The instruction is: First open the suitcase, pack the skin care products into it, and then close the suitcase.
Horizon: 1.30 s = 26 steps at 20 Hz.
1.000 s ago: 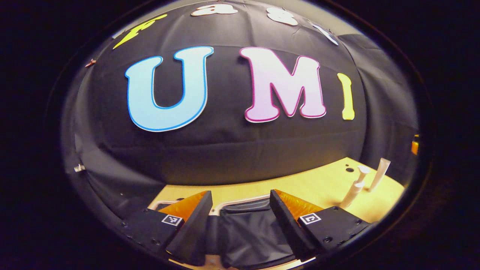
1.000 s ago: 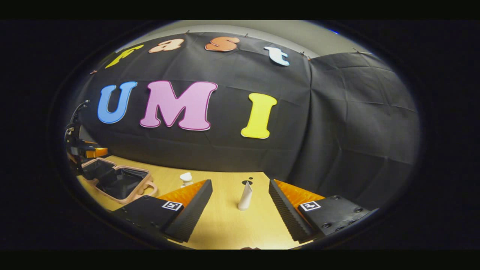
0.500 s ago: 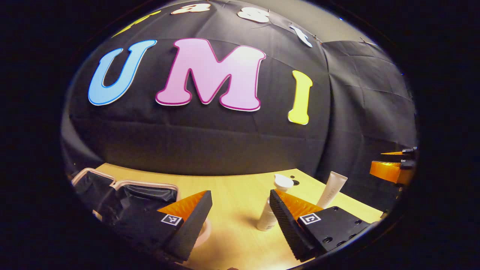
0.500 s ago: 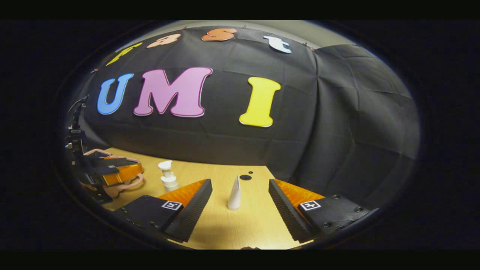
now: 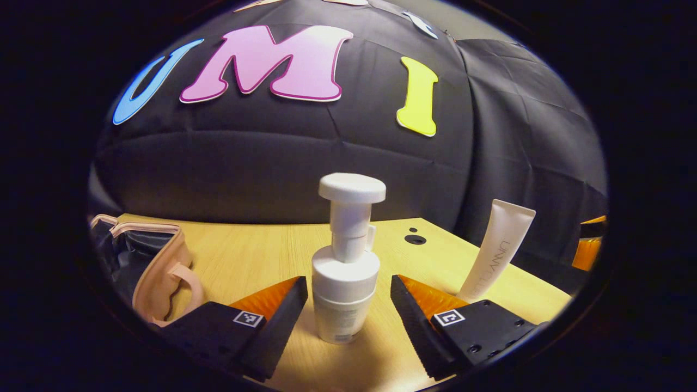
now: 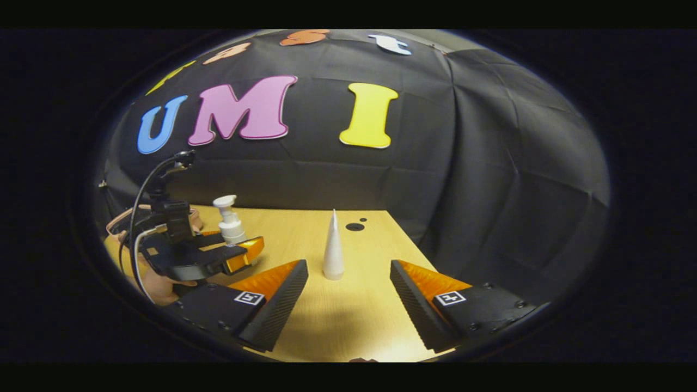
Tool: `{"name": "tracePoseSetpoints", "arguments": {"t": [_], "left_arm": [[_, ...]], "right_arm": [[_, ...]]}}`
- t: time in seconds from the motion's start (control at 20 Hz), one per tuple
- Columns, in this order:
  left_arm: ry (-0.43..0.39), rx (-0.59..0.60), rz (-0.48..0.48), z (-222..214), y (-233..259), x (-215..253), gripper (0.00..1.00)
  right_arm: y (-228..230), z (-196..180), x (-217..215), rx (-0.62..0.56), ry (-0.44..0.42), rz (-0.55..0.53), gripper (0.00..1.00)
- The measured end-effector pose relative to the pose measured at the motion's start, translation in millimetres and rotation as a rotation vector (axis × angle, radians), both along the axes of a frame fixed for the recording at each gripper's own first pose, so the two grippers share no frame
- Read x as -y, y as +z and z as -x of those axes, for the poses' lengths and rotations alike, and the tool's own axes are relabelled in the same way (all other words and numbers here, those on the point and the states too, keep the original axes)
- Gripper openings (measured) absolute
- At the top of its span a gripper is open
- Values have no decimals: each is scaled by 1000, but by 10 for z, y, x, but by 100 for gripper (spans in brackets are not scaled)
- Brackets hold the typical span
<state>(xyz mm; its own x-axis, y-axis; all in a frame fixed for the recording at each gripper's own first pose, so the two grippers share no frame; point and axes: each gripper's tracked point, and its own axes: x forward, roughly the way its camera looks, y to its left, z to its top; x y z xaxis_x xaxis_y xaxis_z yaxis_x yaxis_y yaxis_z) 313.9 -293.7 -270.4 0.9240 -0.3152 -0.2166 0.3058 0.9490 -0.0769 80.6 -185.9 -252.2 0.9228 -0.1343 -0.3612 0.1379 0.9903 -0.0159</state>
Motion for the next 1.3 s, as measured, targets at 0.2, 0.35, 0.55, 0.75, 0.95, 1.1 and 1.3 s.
{"name": "tracePoseSetpoints", "arguments": {"t": [0.2, 0.35, 0.55, 0.75, 0.95, 1.1, 1.3], "left_arm": [[12, 1, 0, -216, -48, 84, 98], [25, 10, 0, -278, -37, 6, 73], [28, -20, 0, -126, -28, -127, 65], [94, -29, 58, 115, 86, -440, 64], [91, -8, 71, 404, 334, -601, 64], [77, -4, 102, 601, 464, -666, 64], [89, -34, 90, 789, 460, -777, 64]], "right_arm": [[-73, -113, 18, 1, 1, 15, 97], [-209, -263, -49, -13, 4, -5, 97], [-468, -535, -76, -45, 26, 43, 98], [-759, -853, -52, -71, -12, 1, 97], [-887, -1202, -83, -50, -30, -20, 97], [-988, -1393, -78, -41, -36, -11, 97], [-1161, -1485, -52, -76, -25, 19, 90]]}}
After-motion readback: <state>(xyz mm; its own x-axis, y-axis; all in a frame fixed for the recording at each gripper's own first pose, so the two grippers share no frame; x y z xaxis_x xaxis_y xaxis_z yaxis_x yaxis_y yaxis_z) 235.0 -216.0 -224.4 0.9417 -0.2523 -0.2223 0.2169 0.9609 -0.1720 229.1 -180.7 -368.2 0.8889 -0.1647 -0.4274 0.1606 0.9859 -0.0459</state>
